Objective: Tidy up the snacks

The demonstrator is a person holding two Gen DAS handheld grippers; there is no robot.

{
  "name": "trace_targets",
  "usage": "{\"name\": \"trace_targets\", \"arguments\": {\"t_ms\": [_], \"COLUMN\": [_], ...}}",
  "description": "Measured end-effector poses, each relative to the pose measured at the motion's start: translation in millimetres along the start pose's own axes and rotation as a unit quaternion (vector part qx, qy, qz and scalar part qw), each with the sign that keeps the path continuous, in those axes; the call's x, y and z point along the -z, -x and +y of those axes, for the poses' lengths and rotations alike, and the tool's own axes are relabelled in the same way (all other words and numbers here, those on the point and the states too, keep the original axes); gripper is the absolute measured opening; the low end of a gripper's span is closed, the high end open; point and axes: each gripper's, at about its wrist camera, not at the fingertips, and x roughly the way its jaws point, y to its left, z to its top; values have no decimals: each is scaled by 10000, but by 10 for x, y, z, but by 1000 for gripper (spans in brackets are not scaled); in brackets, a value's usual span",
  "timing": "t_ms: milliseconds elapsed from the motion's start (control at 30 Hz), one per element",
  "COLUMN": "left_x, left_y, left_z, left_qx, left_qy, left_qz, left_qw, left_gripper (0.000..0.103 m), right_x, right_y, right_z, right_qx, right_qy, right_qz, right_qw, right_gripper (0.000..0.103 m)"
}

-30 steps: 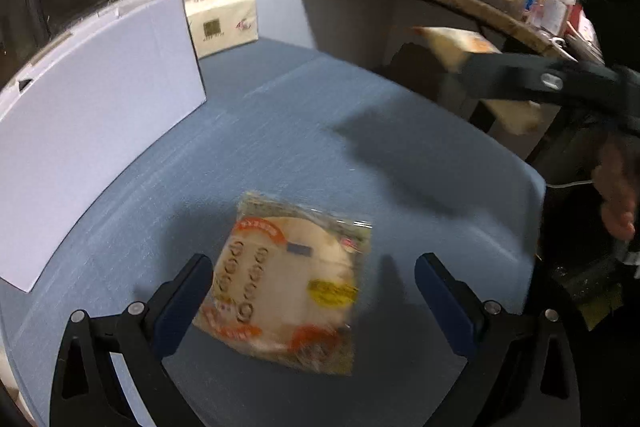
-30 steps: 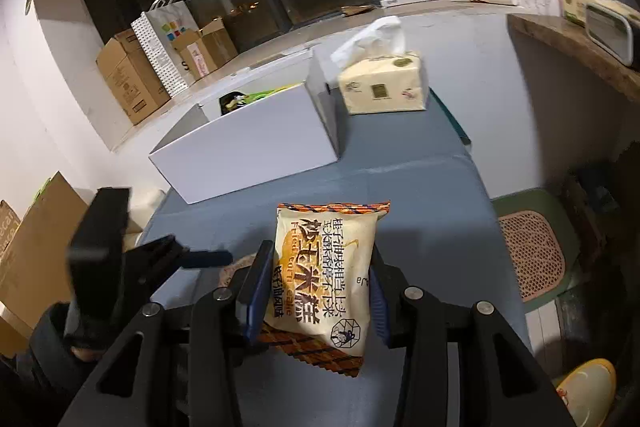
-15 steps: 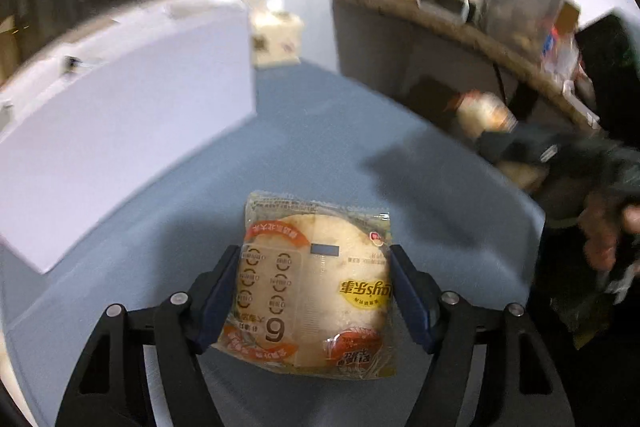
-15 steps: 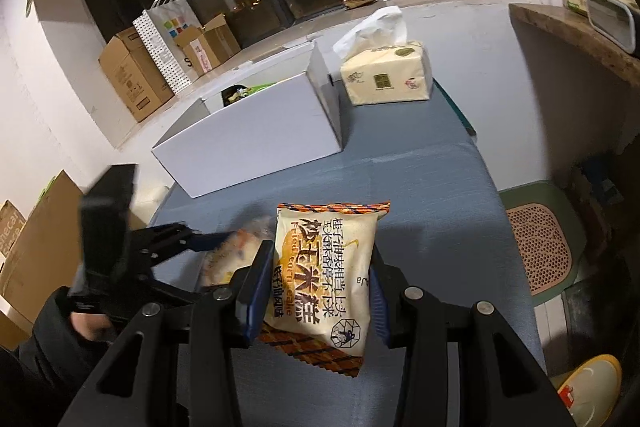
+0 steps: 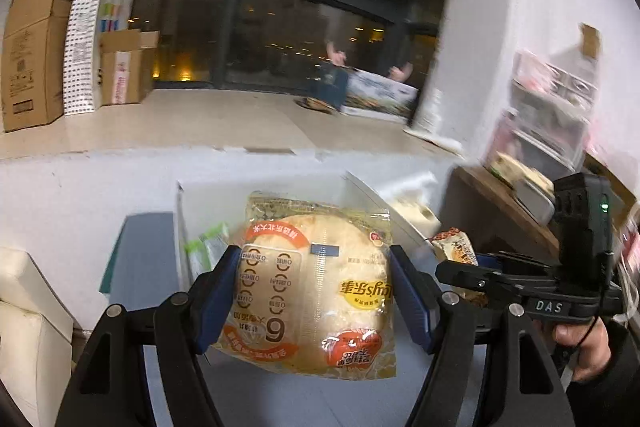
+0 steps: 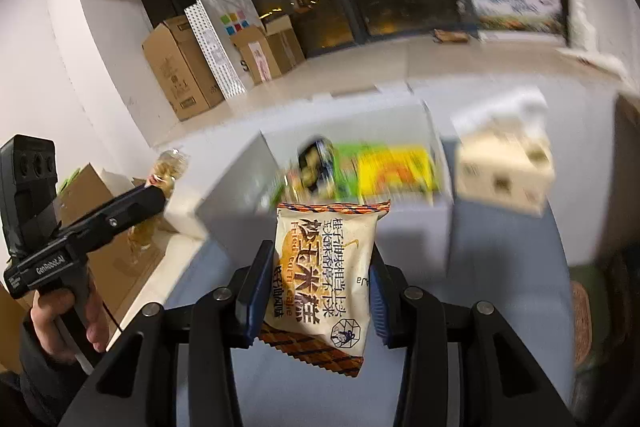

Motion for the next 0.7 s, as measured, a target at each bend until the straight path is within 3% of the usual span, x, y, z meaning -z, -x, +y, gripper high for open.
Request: {"name": "trace_targets", "arguments": {"t_ms": [233, 300, 333, 367, 433, 500, 700], "left_x": [-328, -371, -376, -372, -345, -299, -131], "left_y": [-572, -717, -762, -787, -699, -638, -371], "left_z": [205, 226, 228, 246, 294, 322, 115], "left_qx": [-341, -481, -542, -617, -792, -885, -1315], "left_qy": [-109, -257, -262, -226, -106, -69, -468], "left_qz": [121, 338, 425, 454, 208, 134, -274], "left_qw": [9993, 9979, 9973, 9968, 9966, 9960, 9898], "left_gripper": [77, 87, 101, 103, 103, 103, 103], "right_x": [-722, -863, -907, -954, -978, -948, -804], "right_y": [-549, -699, -752, -818, -819, -735, -613], "right_z": [-33, -96, -118, -146, -184, -228, -164], "right_qx": [75, 108, 80, 57, 367, 578, 1364], "right_qy": [45, -19, -47, -83, -169, -204, 182], "right_qz": [29, 77, 103, 226, 153, -107, -160], "right_qw": [10000, 9999, 9999, 9997, 9991, 9981, 9904], "right_gripper": [47, 52, 66, 90, 103, 103, 103]}}
